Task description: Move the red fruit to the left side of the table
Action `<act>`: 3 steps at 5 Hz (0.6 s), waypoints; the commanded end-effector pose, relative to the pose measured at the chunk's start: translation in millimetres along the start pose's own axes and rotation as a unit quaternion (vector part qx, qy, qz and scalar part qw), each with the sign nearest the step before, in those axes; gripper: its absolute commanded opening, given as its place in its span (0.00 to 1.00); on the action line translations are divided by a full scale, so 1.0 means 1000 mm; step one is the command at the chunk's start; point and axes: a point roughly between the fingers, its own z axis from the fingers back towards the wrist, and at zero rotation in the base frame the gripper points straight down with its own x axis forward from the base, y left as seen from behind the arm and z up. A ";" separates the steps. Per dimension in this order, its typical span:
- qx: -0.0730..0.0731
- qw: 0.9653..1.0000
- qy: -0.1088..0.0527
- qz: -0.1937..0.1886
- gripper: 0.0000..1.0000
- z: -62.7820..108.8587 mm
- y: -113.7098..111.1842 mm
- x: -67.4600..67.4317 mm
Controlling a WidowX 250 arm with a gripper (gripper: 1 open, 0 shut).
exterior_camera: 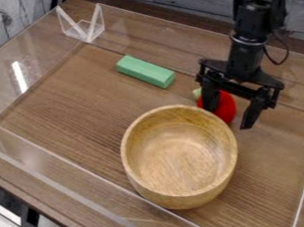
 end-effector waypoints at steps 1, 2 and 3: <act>-0.003 1.000 -0.022 0.003 1.00 0.009 0.006 0.011; -0.004 1.000 -0.021 0.005 1.00 0.005 0.008 0.015; -0.003 1.000 -0.020 0.006 1.00 0.002 0.011 0.017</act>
